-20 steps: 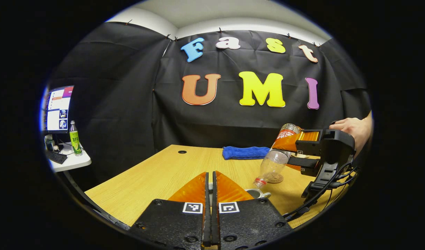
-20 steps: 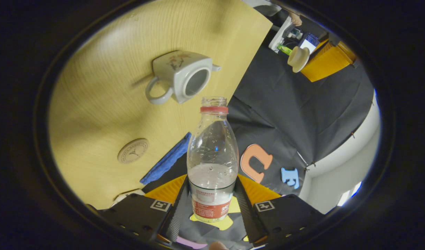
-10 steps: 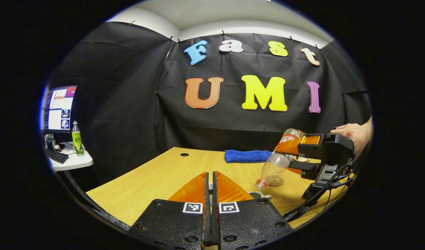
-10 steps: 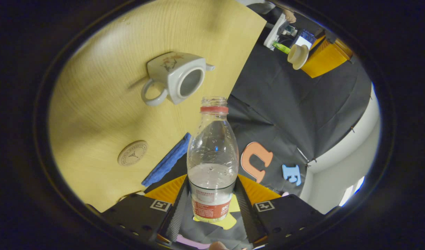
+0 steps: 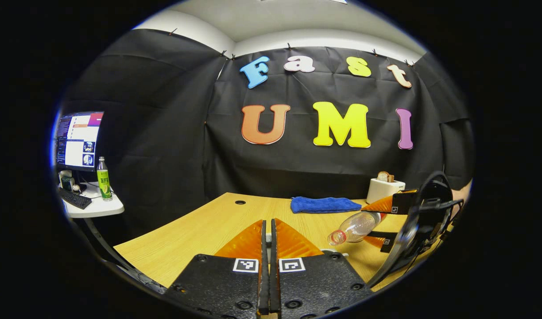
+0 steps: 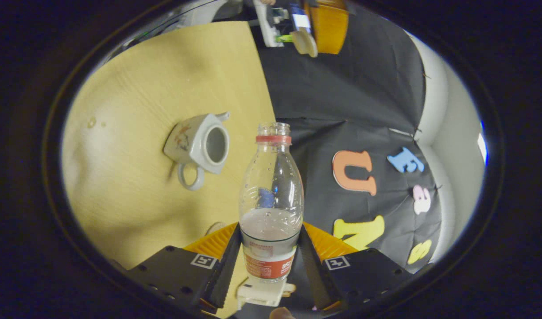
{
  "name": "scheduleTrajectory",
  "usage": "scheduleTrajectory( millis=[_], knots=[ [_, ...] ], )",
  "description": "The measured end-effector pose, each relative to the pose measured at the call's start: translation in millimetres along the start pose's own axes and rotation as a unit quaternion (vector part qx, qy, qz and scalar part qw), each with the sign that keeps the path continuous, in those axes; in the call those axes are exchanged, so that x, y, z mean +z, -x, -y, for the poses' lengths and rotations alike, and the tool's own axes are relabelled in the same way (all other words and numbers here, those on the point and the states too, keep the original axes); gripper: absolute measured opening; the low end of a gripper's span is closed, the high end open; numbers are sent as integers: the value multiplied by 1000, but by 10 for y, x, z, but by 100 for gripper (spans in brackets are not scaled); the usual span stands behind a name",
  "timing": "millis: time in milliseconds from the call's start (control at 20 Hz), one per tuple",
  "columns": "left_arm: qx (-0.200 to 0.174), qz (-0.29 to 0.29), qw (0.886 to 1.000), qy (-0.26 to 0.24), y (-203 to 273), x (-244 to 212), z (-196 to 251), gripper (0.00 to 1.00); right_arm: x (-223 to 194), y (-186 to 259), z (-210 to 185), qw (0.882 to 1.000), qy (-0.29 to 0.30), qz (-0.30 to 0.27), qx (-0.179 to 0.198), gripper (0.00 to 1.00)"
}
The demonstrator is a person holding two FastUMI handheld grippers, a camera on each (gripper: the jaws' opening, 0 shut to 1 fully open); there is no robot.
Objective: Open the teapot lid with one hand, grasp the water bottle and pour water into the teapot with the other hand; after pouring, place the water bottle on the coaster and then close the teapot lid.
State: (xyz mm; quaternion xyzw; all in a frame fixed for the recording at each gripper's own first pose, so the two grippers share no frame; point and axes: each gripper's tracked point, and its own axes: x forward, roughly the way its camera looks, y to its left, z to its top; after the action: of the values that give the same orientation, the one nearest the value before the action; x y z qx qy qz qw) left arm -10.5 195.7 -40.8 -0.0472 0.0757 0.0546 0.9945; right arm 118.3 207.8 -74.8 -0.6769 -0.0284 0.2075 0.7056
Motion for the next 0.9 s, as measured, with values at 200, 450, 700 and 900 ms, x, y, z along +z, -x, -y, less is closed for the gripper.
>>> scheduleTrajectory(
  millis=[200,450,700,900],
  knots=[
    [-8,2,1000,-7,-13,0,106,3,-6,13,-97,966,-256,2,42,74],
    [-15,3,1000,-15,-12,7,203,3,-132,25,151,848,-528,25,45,73],
    [-21,1,1000,-16,-46,-29,264,3,-657,-305,379,755,-655,28,-12,72],
    [-20,-7,999,-25,-64,-96,271,3,-861,-607,298,748,-663,24,-22,72]
  ],
)
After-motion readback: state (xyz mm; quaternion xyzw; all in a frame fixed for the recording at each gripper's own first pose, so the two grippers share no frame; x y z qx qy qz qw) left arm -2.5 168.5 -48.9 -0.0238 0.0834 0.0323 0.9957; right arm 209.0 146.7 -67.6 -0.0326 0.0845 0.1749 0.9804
